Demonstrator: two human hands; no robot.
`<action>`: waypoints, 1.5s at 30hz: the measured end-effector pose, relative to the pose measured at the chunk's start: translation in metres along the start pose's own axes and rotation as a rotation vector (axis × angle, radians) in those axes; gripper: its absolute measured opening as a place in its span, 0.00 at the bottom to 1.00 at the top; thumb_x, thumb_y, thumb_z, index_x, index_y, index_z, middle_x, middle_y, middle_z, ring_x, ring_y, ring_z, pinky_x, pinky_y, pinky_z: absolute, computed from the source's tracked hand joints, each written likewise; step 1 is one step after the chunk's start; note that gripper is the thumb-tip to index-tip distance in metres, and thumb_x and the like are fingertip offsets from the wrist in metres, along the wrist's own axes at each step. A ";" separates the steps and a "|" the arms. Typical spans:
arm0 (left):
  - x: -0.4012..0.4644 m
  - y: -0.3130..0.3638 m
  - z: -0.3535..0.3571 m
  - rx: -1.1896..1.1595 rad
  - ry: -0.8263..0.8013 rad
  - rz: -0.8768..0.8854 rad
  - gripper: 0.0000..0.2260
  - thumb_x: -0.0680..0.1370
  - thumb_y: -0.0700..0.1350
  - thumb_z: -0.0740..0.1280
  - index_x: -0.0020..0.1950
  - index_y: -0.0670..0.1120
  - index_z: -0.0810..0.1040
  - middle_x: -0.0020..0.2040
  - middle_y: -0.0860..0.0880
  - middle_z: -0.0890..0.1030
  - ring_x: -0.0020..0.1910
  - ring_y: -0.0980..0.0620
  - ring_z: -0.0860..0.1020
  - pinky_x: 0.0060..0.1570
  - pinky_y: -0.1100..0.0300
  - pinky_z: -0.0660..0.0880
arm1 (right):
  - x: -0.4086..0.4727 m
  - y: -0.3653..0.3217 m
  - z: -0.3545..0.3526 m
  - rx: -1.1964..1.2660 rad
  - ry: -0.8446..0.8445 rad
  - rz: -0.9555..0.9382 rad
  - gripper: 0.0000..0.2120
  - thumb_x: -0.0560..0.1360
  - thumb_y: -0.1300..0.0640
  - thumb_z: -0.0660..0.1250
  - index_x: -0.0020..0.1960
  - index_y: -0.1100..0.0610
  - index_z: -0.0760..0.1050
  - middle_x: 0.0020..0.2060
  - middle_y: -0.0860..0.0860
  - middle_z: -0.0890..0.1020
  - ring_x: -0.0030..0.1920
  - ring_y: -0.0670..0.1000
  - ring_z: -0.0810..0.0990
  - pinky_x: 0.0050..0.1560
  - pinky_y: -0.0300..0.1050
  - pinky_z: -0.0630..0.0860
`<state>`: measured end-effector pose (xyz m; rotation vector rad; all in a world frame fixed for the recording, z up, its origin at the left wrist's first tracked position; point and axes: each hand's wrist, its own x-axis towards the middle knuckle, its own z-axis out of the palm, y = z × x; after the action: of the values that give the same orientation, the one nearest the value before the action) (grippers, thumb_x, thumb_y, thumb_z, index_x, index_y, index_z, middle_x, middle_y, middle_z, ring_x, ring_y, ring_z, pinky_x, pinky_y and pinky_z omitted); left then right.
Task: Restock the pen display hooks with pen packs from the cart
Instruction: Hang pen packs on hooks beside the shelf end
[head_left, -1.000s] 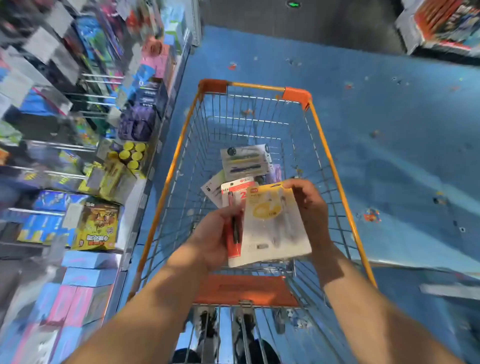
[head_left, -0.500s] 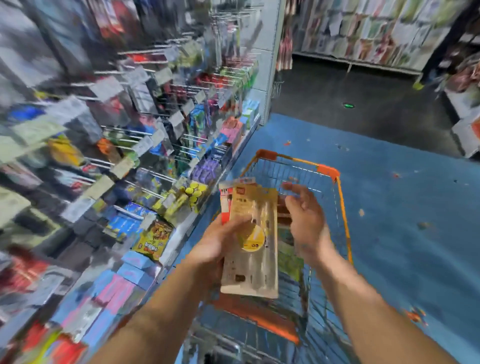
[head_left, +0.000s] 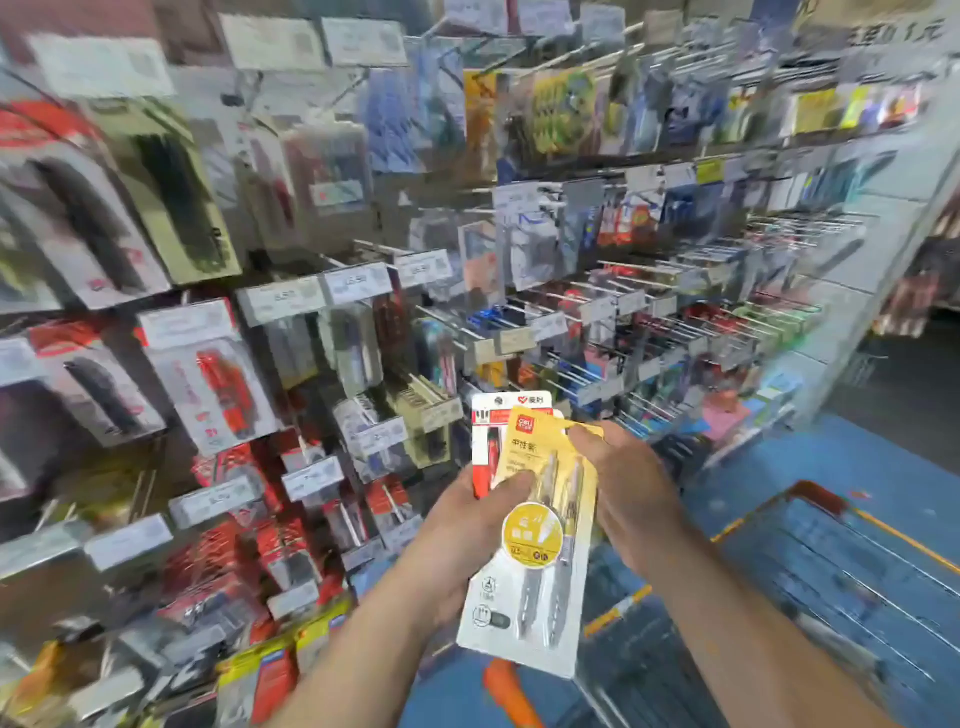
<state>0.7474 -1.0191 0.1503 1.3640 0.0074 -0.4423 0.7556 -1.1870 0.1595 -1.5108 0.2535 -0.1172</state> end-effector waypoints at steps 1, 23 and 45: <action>-0.008 0.007 -0.017 -0.020 0.021 0.018 0.10 0.81 0.46 0.71 0.61 0.46 0.81 0.52 0.45 0.88 0.47 0.46 0.85 0.56 0.48 0.80 | -0.005 -0.008 0.021 0.020 -0.047 -0.002 0.09 0.78 0.49 0.68 0.52 0.53 0.83 0.46 0.56 0.88 0.51 0.62 0.86 0.60 0.66 0.79; -0.195 0.112 -0.380 -0.044 0.517 0.417 0.10 0.82 0.44 0.69 0.64 0.49 0.78 0.54 0.49 0.88 0.54 0.48 0.86 0.55 0.53 0.80 | -0.102 -0.068 0.460 0.095 -0.547 -0.157 0.08 0.84 0.56 0.64 0.59 0.54 0.80 0.50 0.51 0.88 0.53 0.52 0.87 0.59 0.53 0.80; -0.335 0.166 -0.544 -0.129 1.057 0.654 0.08 0.83 0.36 0.64 0.60 0.43 0.77 0.42 0.52 0.88 0.37 0.57 0.86 0.34 0.67 0.78 | -0.173 -0.088 0.723 0.145 -1.169 -0.202 0.09 0.85 0.58 0.62 0.57 0.56 0.81 0.50 0.52 0.88 0.53 0.52 0.87 0.55 0.49 0.80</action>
<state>0.6267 -0.3824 0.2739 1.2486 0.4364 0.8340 0.7666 -0.4503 0.2925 -1.2388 -0.8238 0.5701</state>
